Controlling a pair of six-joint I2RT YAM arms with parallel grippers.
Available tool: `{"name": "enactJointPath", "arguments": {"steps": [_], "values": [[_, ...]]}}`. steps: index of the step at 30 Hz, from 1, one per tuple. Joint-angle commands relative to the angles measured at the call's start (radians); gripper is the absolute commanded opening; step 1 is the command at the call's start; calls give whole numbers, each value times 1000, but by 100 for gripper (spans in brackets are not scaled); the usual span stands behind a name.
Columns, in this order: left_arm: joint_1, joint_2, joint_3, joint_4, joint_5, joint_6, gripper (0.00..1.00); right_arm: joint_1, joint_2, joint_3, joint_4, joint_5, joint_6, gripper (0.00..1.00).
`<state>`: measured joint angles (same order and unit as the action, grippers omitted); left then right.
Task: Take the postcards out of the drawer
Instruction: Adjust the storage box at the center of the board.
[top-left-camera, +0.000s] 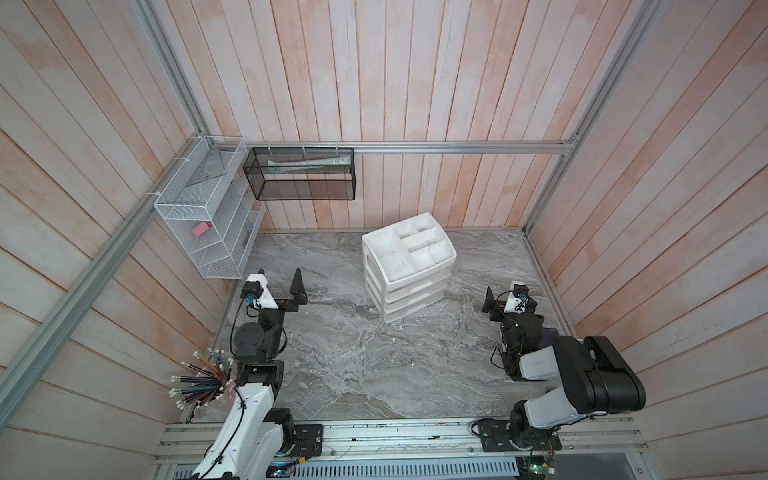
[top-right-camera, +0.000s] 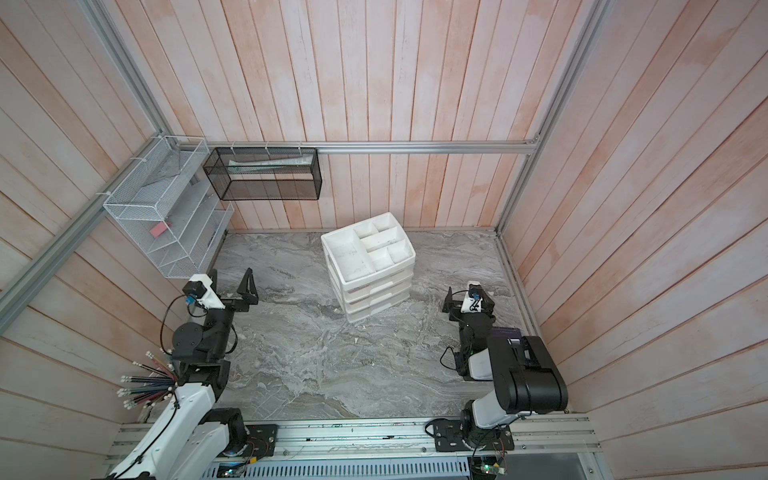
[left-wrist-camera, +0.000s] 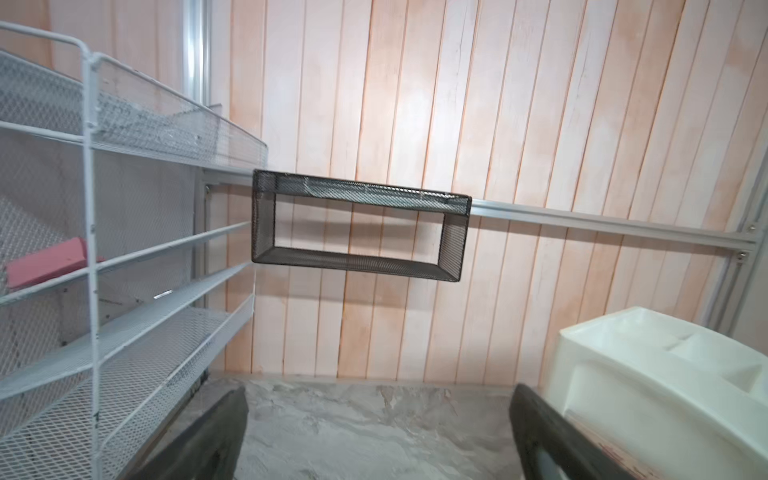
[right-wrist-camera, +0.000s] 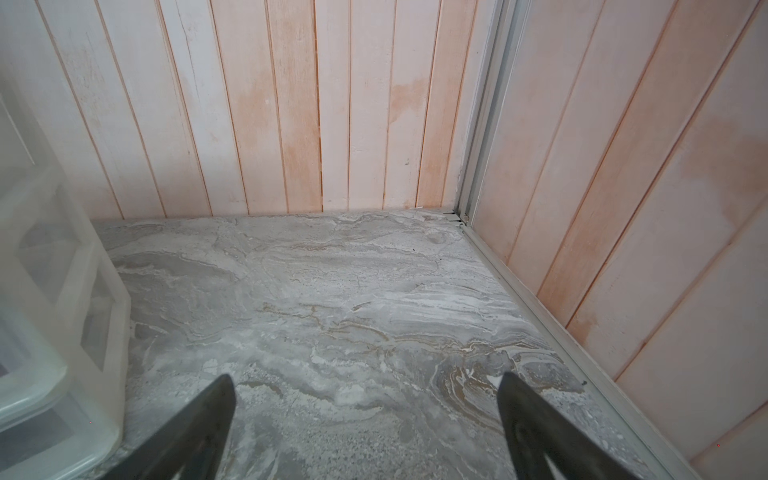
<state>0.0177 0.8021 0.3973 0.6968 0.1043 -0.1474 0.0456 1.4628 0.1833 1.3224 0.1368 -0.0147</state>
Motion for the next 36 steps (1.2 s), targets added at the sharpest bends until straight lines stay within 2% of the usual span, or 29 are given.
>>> {"name": "enactJointPath", "arguments": {"steps": [1, 6, 12, 16, 20, 24, 26, 32, 36], "values": [[-38, 42, 184, -308, 76, -59, 100, 29, -134, 60, -193, 79, -28, 98], [-167, 138, 410, -456, 56, -10, 100, 35, -332, 210, -532, 63, 70, 97], [-259, 297, 659, -587, 134, 37, 99, 37, -367, 416, -921, -18, 212, 89], [-323, 451, 861, -715, 183, 117, 95, 39, -368, 469, -1039, -124, 305, 85], [-385, 656, 1122, -922, 205, 229, 88, 54, -379, 489, -1116, -204, 381, 81], [-400, 804, 1315, -1041, 210, 290, 85, 76, -400, 493, -1176, -239, 425, 78], [-403, 844, 1357, -1060, 218, 317, 85, 86, -411, 485, -1198, -255, 445, 78], [-431, 897, 1363, -1028, 258, 415, 82, 108, -445, 433, -1217, -340, 516, 73], [-438, 933, 1369, -1003, 229, 428, 80, 136, -471, 407, -1231, -346, 536, 71]]}}
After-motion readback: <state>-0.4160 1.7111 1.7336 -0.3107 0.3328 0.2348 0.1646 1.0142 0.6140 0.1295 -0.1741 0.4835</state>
